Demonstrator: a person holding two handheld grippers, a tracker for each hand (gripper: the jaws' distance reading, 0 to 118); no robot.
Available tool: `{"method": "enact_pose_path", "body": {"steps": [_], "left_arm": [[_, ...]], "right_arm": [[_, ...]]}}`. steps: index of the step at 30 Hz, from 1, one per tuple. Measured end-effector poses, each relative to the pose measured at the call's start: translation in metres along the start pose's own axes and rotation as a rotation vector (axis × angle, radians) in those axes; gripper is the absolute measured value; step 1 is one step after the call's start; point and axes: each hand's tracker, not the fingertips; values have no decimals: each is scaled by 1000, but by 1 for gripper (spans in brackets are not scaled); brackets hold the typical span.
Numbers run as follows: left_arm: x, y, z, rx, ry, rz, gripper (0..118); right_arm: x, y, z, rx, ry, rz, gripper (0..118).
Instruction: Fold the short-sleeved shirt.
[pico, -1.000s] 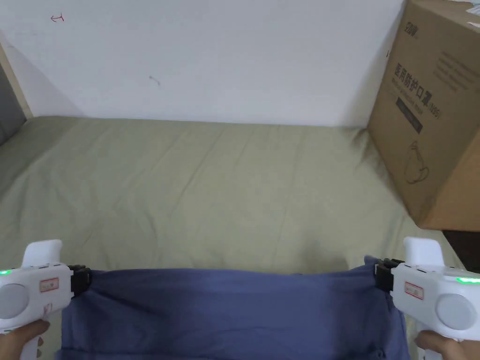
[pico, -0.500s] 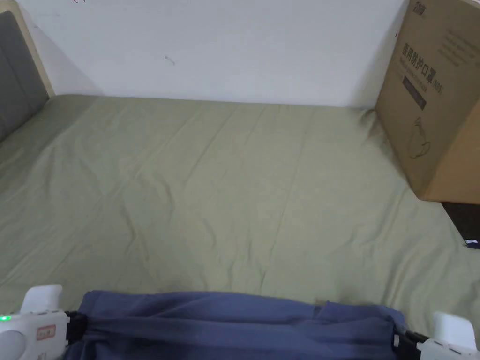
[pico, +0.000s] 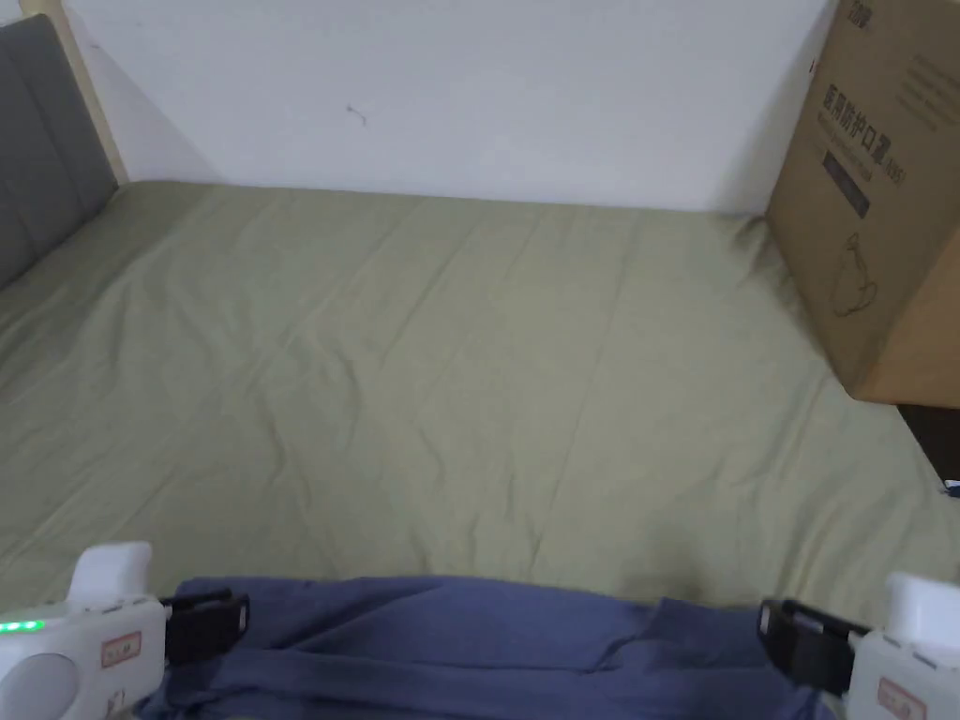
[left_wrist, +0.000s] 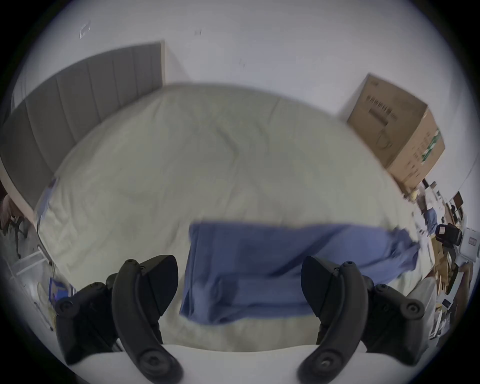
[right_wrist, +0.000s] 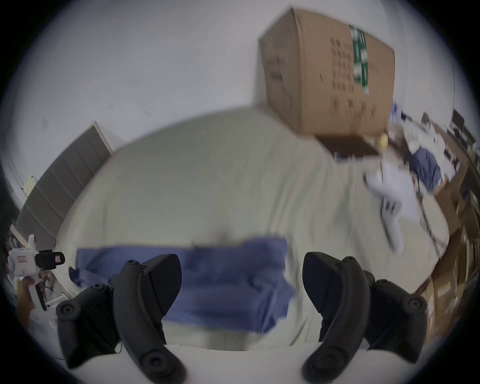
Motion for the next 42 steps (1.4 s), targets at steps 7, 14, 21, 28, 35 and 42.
{"method": "enact_pose_path", "body": {"steps": [7, 14, 21, 28, 35, 42], "left_arm": [[72, 68, 65, 410, -47, -89, 99], [110, 79, 75, 663, 6, -186, 64], [116, 70, 68, 666, -79, -163, 0], [95, 75, 61, 525, -157, -133, 0], [10, 71, 25, 164, -344, 116, 0], [-74, 42, -11, -139, -332, 265, 67]], "right_arm": [[-63, 67, 42, 379, 3, 113, 100], [-109, 74, 59, 566, -80, 180, 47], [-121, 71, 61, 588, -69, 185, 0], [-124, 72, 58, 581, -56, 196, 0], [-130, 69, 47, 547, -51, 220, 0], [-142, 63, 26, 487, -40, 242, 0]]}}
